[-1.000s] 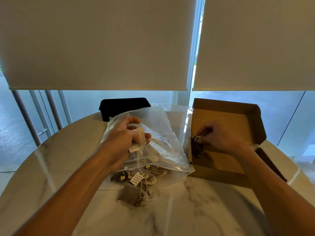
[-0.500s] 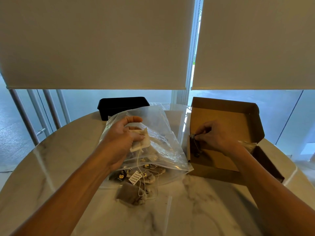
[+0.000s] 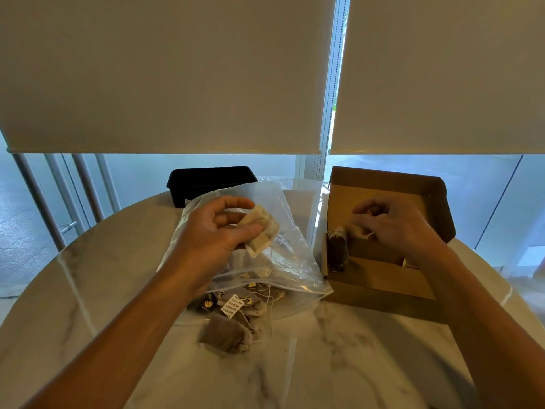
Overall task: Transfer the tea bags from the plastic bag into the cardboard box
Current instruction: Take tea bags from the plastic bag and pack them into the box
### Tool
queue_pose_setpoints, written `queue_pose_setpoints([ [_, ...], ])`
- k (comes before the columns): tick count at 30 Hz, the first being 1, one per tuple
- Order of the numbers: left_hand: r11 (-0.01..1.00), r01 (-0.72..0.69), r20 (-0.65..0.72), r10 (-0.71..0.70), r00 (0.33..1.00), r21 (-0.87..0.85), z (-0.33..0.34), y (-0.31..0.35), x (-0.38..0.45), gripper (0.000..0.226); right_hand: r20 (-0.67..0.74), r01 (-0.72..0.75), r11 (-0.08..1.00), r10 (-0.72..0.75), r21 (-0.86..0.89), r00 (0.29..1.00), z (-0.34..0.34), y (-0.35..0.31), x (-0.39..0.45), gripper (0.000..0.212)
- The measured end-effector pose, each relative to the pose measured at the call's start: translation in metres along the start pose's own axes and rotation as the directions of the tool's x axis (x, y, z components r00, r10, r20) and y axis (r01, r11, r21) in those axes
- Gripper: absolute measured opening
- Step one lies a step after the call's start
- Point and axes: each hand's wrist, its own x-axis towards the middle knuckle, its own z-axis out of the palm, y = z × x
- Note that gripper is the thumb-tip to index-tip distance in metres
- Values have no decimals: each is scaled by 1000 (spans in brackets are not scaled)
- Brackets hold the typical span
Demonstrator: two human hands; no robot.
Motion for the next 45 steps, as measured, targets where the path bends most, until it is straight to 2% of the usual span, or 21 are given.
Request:
queue_pose_setpoints([
  [2,999,-35,-2,35,999,-6,2,1,-1,41,33,30,992,-34,122,999,4,-13,-10,6],
  [4,997,-74,-1,74,997,-20,5,4,-3,37,213,4,978,-50,208,976,10,-30,-24,14],
  [6,994,-112,-5,112,994,-22,6,6,-4,33,445,-15,970,-98,244,890,18,-45,-37,36],
  [8,987,-157,-1,157,988,-35,8,9,-5,24,575,23,972,-157,233,803,28,-57,-48,51],
  [11,975,-218,23,219,975,-33,10,10,-7,12,617,40,971,-182,237,766,45,-69,-61,42],
  [14,972,-234,23,235,972,-36,10,10,-8,17,645,34,958,-218,285,732,54,-74,-68,26],
  [16,972,-228,-3,228,974,-53,8,11,-7,21,655,35,957,-224,288,722,52,-75,-69,15],
  [23,974,-192,-82,182,980,-123,-7,18,-2,39,647,75,975,-197,211,736,29,-61,-66,13],
  [30,968,-195,-181,166,969,-157,-14,21,2,44,676,157,983,-179,94,714,13,-52,-63,16],
  [35,969,-202,-218,169,961,-141,-14,20,2,41,693,114,990,-138,81,708,9,-49,-61,7],
  [38,974,-193,-224,164,961,-117,-12,16,2,33,626,133,985,-174,112,760,10,-49,-59,9],
  [40,977,-186,-216,160,963,-105,-10,14,2,26,544,147,973,-223,179,809,11,-50,-57,20],
  [43,983,-179,-188,168,968,-46,-4,11,0,27,422,146,950,-257,278,869,11,-53,-55,34],
  [45,985,-171,-161,166,973,-17,1,9,-3,28,356,148,931,-270,333,895,12,-56,-56,32],
])
